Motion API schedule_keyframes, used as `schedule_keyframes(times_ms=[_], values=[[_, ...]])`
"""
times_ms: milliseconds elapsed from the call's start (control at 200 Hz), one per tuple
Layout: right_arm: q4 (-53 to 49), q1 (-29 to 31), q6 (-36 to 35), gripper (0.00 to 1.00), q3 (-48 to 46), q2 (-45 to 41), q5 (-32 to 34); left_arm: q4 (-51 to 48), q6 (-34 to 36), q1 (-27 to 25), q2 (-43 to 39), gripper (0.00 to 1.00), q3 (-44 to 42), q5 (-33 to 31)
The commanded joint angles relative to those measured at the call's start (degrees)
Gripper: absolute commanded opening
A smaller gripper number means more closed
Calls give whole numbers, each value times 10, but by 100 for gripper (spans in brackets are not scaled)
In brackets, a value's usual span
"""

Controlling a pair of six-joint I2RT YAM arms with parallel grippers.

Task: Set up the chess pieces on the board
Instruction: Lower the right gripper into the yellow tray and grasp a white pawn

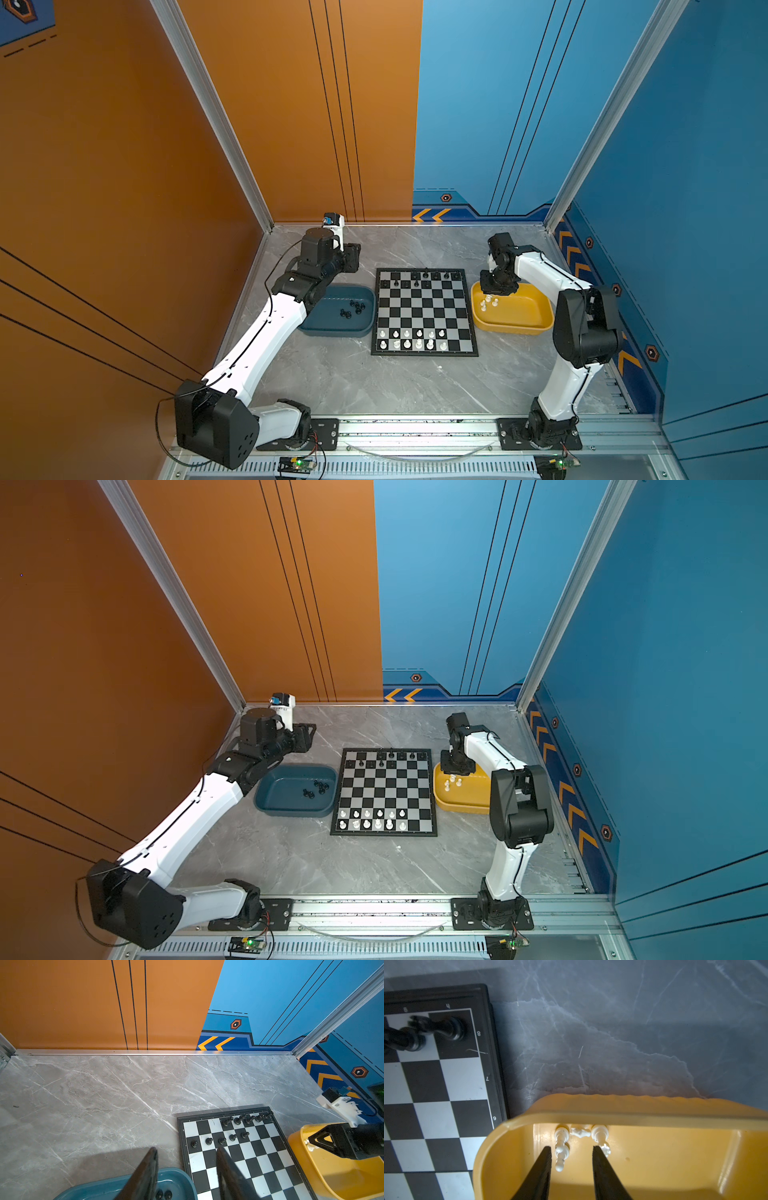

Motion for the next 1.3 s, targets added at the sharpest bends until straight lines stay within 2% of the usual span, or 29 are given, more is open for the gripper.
schedule_keyframes(times_ms=[0, 961, 1297], values=[[-14, -4, -23, 36, 16, 16, -9, 2, -4, 4, 0, 47, 1, 13], [-3, -11, -31, 35, 24, 57, -25, -4, -6, 2, -5, 47, 0, 11], [-3, -18, -15, 35, 18, -11, -31, -1, -7, 2, 0, 47, 2, 15]])
